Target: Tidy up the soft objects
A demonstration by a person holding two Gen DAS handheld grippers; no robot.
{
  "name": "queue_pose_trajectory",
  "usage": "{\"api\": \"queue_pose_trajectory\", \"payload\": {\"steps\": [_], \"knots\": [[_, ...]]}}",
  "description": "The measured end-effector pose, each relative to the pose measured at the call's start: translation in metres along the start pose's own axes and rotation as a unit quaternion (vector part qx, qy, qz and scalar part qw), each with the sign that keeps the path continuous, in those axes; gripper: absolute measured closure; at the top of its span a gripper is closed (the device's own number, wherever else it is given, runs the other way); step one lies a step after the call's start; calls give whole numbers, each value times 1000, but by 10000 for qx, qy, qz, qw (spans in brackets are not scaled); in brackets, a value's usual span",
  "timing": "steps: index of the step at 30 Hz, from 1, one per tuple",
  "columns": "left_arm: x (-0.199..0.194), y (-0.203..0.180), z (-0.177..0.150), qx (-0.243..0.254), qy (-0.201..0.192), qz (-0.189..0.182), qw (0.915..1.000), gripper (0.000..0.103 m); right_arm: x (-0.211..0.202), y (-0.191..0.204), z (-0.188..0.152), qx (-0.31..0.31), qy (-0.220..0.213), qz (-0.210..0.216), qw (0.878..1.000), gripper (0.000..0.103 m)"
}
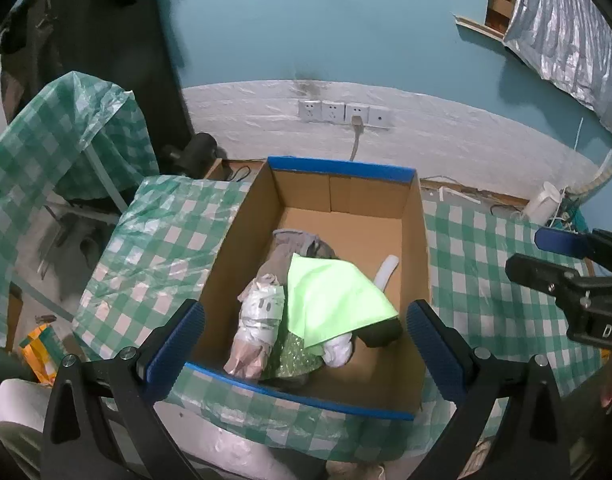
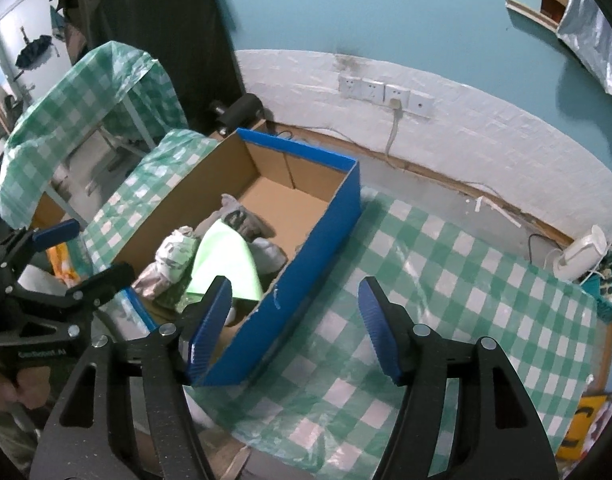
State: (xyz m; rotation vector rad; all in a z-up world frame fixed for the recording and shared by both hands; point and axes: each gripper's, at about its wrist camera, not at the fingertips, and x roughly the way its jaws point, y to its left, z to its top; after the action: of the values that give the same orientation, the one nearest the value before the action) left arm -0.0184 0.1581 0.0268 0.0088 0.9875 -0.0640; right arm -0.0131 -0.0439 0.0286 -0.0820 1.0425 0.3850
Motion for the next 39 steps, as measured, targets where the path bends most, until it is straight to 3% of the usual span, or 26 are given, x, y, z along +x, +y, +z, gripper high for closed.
{"api": "queue_pose_trajectory", "payload": {"steps": [39], "knots": [[2, -20, 4, 179, 71, 15, 9998, 1, 0, -21, -6, 123, -7, 9, 9999, 37]]}}
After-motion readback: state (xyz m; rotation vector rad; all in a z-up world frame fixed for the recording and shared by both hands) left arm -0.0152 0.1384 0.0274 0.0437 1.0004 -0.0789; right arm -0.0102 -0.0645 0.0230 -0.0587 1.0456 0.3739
